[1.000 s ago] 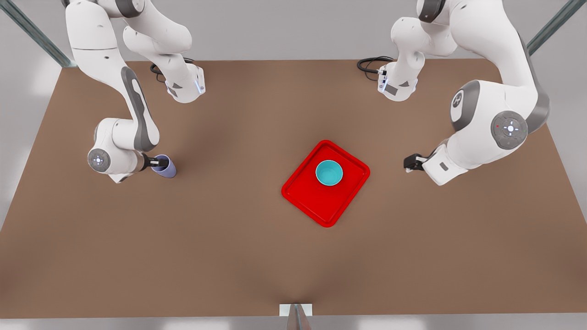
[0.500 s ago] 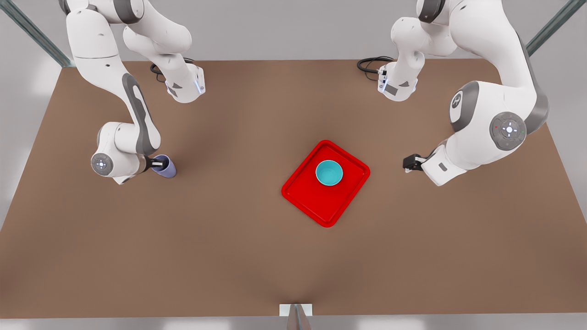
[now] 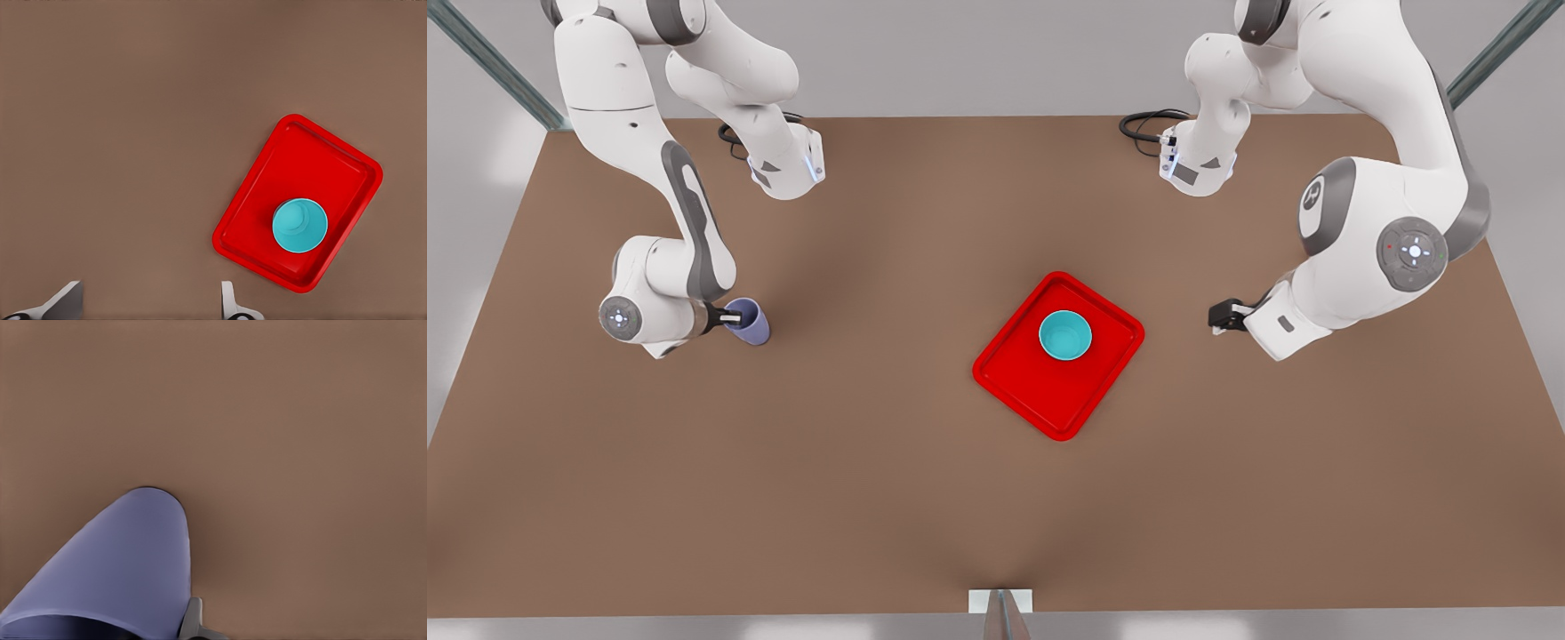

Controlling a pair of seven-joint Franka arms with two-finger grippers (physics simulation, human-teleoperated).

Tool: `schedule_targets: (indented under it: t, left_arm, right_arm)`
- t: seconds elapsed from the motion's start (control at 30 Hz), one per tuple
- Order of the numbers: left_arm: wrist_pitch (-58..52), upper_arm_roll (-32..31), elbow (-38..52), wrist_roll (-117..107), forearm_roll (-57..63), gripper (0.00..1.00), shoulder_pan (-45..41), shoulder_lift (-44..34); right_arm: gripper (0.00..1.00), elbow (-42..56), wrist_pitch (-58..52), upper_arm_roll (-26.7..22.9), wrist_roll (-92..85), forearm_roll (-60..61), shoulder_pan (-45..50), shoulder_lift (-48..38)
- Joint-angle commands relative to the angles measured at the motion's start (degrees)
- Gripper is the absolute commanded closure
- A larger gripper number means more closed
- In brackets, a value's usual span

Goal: Place the bowl on the tray with the left arm and the cup on the tray with the right arm

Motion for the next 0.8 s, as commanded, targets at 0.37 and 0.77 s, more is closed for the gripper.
schedule_targets:
  t: [0.37,0.77]
  left_arm:
    - [0.0,0.09,-0.08,-0.04,0.08,0.0,0.0,-0.09]
    - [0.0,0.09,-0.08,-0.04,0.08,0.0,0.0,0.0]
  right_arm:
    - [0.79,18.27,-13.54,0.36,0.72,-0.48,0.52,4.49]
    - [0.79,42.53,-19.96,8.27,14.78,5.23,2.63,16.87]
